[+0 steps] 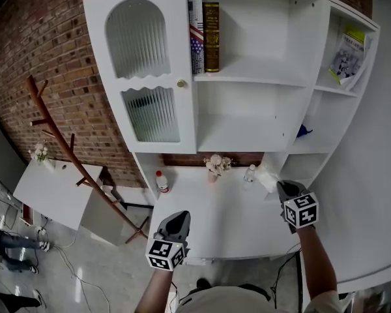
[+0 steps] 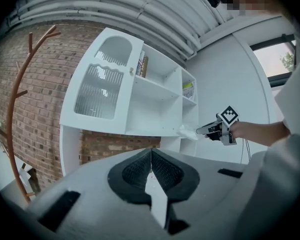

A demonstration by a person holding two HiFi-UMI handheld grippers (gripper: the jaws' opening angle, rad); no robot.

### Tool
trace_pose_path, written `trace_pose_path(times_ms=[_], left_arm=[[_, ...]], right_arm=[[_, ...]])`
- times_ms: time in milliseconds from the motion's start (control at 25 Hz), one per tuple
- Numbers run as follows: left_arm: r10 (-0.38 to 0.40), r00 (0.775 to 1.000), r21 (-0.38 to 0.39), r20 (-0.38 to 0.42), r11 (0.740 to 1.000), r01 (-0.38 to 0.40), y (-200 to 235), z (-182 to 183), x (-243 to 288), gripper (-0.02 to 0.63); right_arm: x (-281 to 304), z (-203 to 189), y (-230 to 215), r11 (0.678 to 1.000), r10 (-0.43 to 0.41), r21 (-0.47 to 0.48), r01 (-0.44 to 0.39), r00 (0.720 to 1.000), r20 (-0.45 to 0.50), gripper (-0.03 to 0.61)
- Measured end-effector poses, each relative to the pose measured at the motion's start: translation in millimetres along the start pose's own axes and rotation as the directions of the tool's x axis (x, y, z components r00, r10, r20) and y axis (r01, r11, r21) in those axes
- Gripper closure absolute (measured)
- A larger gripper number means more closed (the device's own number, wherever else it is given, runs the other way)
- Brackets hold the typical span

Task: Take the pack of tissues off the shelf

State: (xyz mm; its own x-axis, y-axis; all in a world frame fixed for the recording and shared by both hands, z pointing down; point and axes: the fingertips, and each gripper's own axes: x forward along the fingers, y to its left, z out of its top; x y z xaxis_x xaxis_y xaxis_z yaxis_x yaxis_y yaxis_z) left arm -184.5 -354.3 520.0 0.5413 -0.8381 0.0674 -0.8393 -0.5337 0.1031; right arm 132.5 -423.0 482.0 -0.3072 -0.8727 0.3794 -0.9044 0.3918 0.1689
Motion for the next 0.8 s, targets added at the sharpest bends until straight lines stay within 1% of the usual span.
trace_pose_path(times_ms=[240,520,640,800], left_arm=[[0.047,0.999,-0.007,0.016,0.999,-0.047,-20.1,-0.9,-3.0,0.588],[0.075,0.997,-0.009,0.012,0.997,-0.075,-62.1,-9.7,-7.6,0.588],[0.088,0.996,-0.016,0.013,0.996,-0.088,-78.9,-15.1,-13.8,0.588],[0.107,0.994,-0.008,0.019,0.994,-0.107,-98.4,-20.8,-26.2,0.588]], right_arm=[[-24.9,-36.3,-14.7,0.997,0.004,0.071,-0.005,1.000,0.009,0.548],[-61.3,-71.2,-33.0,0.996,0.012,0.092,-0.013,1.000,0.021,0.548],[-78.9,-84.4,-38.2,0.994,0.013,0.111,-0.017,0.999,0.035,0.548],[-96.7,-102.7,-40.4,0.991,0.017,0.132,-0.023,0.999,0.045,0.548]])
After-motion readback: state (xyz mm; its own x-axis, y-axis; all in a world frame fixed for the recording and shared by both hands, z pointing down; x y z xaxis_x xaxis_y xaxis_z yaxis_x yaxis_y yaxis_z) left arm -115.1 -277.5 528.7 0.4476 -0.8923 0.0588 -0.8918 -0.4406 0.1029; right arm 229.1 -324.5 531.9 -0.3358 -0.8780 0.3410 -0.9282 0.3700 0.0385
